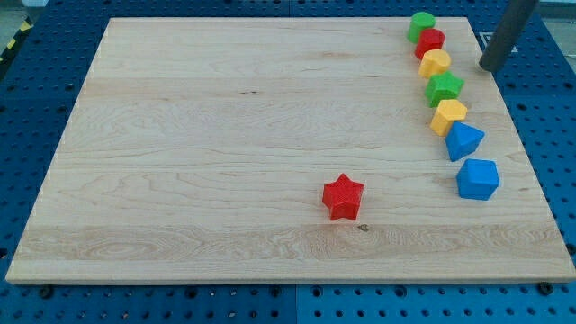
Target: Move the red circle above the red star
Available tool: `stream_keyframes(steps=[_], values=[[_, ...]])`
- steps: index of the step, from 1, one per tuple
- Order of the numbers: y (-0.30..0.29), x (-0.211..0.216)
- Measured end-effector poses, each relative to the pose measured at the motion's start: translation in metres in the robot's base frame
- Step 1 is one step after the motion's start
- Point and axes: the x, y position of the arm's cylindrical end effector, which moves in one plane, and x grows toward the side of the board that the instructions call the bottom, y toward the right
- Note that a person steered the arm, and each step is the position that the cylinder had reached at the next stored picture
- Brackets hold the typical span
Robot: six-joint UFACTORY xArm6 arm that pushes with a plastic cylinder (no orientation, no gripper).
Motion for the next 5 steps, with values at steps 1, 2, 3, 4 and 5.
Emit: stream_keyframes(steps=[1,2,3,4,5], values=[[-0.01,-0.015],[-0.027,-0.049],[-0.04,-0.05],[-0.061,-0.05],[-0.092,-0.046]])
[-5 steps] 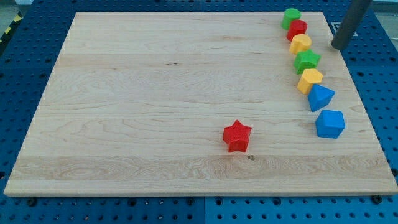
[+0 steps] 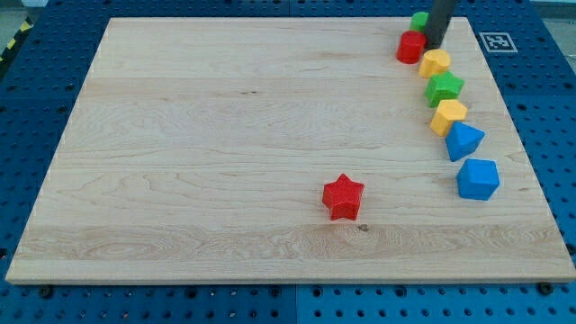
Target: Move the red circle above the red star
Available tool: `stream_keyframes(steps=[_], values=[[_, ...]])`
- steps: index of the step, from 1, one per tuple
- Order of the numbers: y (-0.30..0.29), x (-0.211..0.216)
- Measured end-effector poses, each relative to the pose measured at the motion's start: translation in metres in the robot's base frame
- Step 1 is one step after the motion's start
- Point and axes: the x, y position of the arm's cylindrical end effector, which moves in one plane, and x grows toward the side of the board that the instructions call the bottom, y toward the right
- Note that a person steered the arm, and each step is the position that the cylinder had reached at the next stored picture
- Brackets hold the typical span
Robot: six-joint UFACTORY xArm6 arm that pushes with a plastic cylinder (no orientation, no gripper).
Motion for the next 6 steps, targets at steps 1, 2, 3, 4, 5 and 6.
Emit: stream_keyframes(steps=[1,2,3,4,5,6], values=[[-0.043,0.005],[-0.091,0.011],[-0.137,0.031],[-0.171,0.068],[-0.182,0.113],[-0.21,0.088]])
